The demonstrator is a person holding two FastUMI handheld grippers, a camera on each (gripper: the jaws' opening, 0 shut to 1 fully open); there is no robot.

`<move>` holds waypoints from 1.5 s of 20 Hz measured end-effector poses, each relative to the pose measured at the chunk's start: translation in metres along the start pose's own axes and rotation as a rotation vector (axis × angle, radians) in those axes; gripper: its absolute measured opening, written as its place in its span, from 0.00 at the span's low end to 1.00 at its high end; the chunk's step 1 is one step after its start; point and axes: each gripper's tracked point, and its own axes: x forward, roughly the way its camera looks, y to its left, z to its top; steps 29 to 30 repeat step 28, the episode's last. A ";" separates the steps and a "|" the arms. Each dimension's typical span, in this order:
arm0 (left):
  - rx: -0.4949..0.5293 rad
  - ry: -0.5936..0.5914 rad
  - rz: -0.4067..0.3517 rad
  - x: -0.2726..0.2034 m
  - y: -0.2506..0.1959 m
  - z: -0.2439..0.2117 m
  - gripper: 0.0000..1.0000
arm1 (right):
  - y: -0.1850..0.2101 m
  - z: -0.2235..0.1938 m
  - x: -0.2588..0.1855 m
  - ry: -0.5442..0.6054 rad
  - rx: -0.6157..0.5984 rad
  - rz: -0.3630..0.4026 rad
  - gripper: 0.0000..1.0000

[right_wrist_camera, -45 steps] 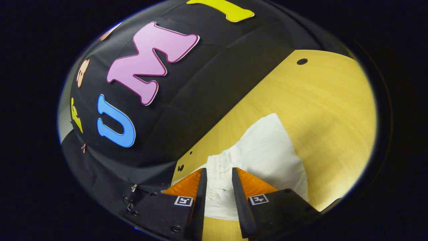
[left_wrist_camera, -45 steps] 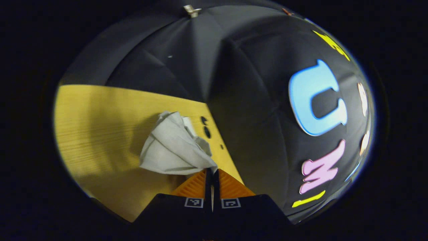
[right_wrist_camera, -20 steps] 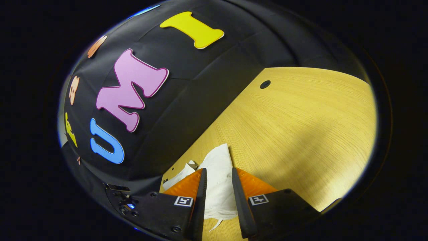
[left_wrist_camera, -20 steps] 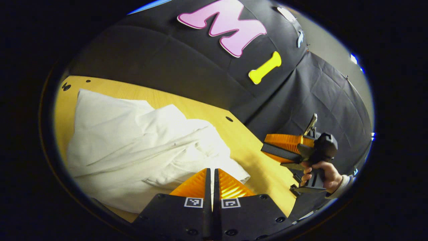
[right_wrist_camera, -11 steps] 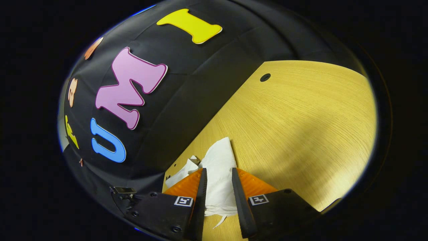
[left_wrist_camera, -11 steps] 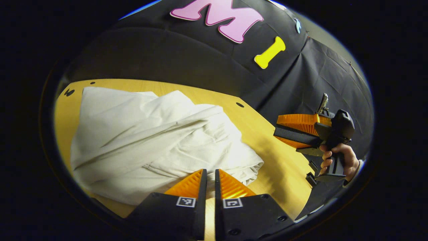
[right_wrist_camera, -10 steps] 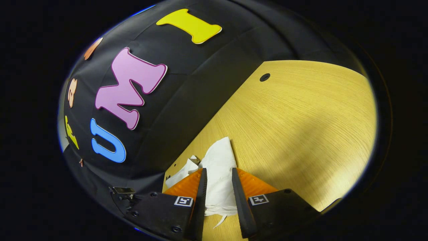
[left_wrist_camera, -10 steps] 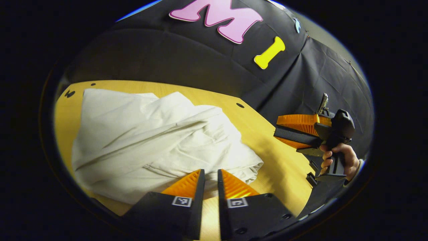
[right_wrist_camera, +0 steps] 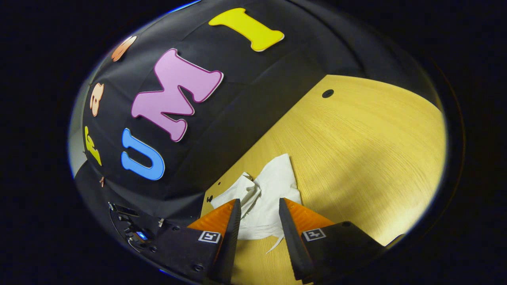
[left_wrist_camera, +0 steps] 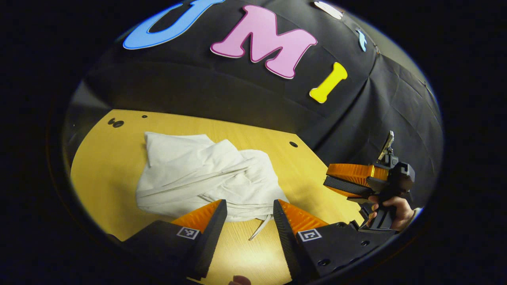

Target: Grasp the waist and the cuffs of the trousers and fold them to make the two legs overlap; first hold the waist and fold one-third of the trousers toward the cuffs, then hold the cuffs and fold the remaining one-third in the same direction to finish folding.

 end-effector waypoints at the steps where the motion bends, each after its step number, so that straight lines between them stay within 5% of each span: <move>1: -0.006 -0.012 0.011 -0.012 -0.001 0.006 0.75 | 0.009 0.004 -0.010 -0.003 -0.023 0.012 0.61; 4: -0.035 -0.080 0.033 -0.063 -0.007 0.031 0.75 | 0.042 0.019 -0.041 -0.035 -0.090 0.057 0.67; 5: -0.046 -0.095 0.032 -0.075 -0.011 0.035 0.76 | 0.049 0.016 -0.049 -0.026 -0.106 0.063 0.82; 7: -0.057 -0.129 0.027 -0.099 -0.015 0.043 0.75 | 0.065 0.011 -0.063 -0.014 -0.133 0.080 0.53; 8: -0.067 -0.150 0.020 -0.111 -0.016 0.048 0.75 | 0.074 0.008 -0.067 -0.010 -0.146 0.092 0.70; 9: -0.078 -0.166 0.007 -0.122 -0.020 0.051 0.75 | 0.082 0.004 -0.074 -0.011 -0.160 0.097 0.71; 10: -0.090 -0.181 0.007 -0.133 -0.020 0.054 0.75 | 0.091 -0.001 -0.077 -0.015 -0.169 0.100 0.56; 11: -0.100 -0.194 0.007 -0.143 -0.019 0.056 0.75 | 0.099 -0.006 -0.081 -0.017 -0.174 0.105 0.71; 30: -0.132 -0.226 0.088 -0.213 0.019 0.039 0.75 | 0.151 -0.076 -0.062 0.129 -0.222 0.132 0.71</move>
